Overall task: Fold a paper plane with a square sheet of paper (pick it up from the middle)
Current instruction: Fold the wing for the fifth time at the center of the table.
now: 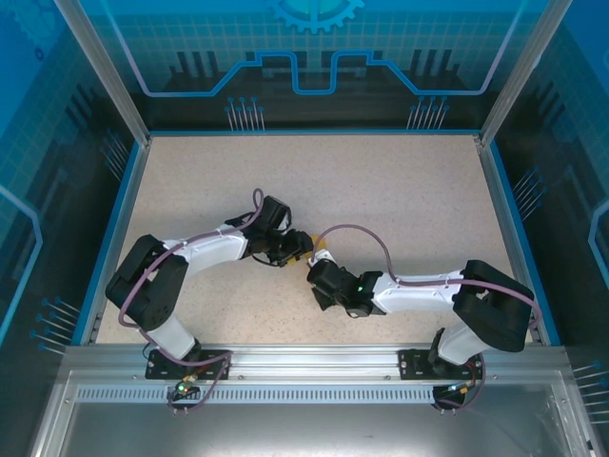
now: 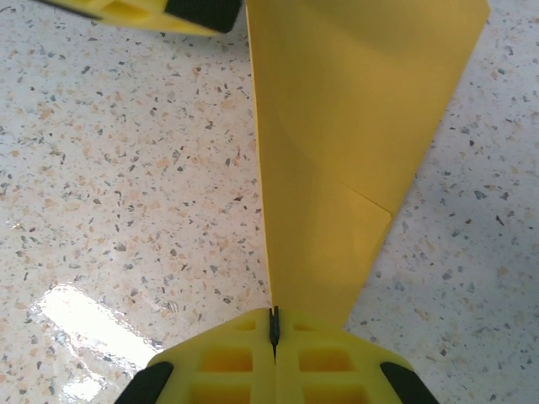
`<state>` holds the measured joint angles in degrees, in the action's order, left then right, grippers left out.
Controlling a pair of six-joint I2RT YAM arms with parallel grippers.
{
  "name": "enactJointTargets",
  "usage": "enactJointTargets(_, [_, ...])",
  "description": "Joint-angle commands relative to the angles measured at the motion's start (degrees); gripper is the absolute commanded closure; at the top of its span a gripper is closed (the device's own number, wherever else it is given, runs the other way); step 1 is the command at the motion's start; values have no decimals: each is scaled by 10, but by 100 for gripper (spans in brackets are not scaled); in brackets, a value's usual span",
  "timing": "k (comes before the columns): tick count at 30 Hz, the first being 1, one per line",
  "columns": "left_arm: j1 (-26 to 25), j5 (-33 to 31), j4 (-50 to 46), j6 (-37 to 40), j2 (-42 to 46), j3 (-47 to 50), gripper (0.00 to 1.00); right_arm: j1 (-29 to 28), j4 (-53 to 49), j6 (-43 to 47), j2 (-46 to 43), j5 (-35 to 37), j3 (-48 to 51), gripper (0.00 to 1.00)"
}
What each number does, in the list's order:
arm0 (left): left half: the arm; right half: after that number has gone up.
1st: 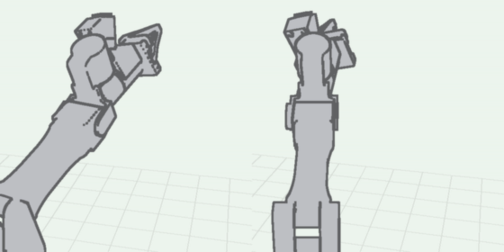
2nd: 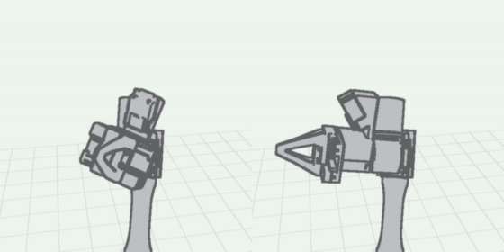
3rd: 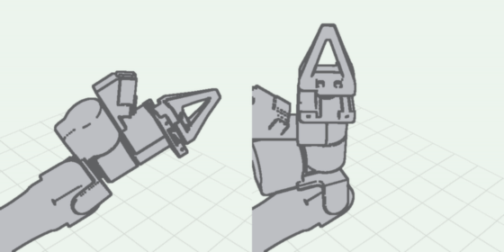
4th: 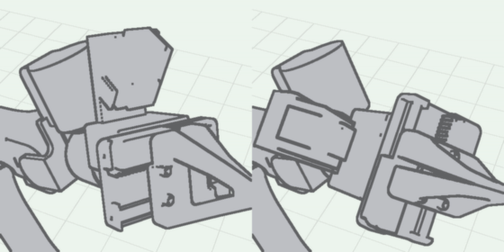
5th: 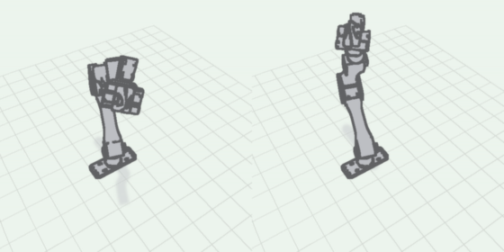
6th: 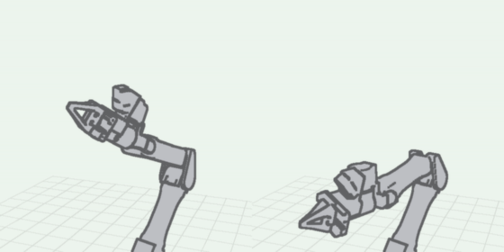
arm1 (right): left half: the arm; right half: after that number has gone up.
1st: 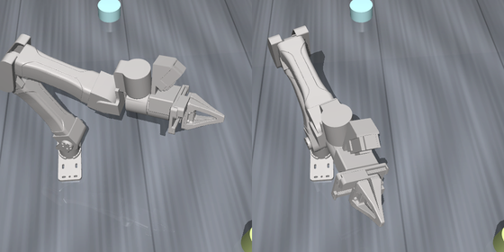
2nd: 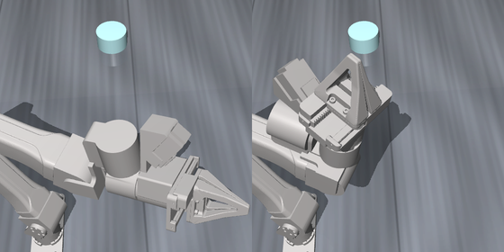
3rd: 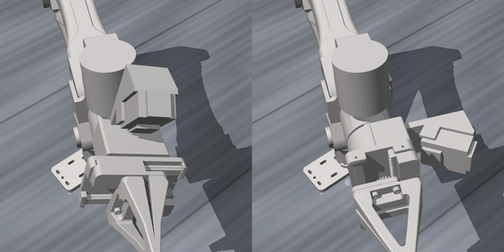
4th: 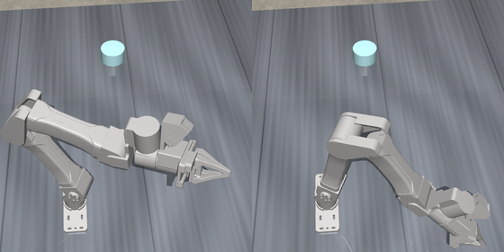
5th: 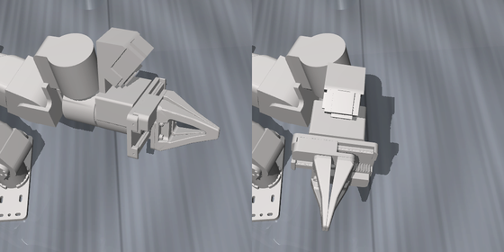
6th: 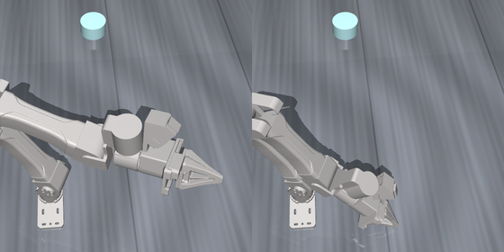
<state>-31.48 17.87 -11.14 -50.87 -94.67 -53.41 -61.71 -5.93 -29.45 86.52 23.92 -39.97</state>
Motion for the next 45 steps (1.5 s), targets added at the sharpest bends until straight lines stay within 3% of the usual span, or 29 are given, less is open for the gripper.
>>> enactJointTargets(1, [4, 11, -18, 13, -17, -23, 47, 7, 10, 9, -1, -4, 1, 95])
enactJointTargets(4, [4, 18, -28, 20, -32, -34, 47, 7, 8, 12, 0, -2, 0, 94])
enactJointTargets(9, [5, 19, -50, 24, -48, -44, 59, 7, -1, 15, 2, 5, -4, 92])
enactJointTargets(19, [5, 13, -91, 34, -56, -70, 99, 4, -33, 22, 6, 20, -24, 85])
enactJointTargets(31, [5, 16, -99, 35, -57, -74, 100, -2, -55, 40, 41, 30, -63, 81])
enactJointTargets(43, [4, 18, -101, 38, -54, -73, 100, -1, -55, 30, 51, 27, -65, 96])
enactJointTargets(45, [5, 16, -103, 39, -49, -74, 93, 3, -42, 29, 47, 8, -59, 98])
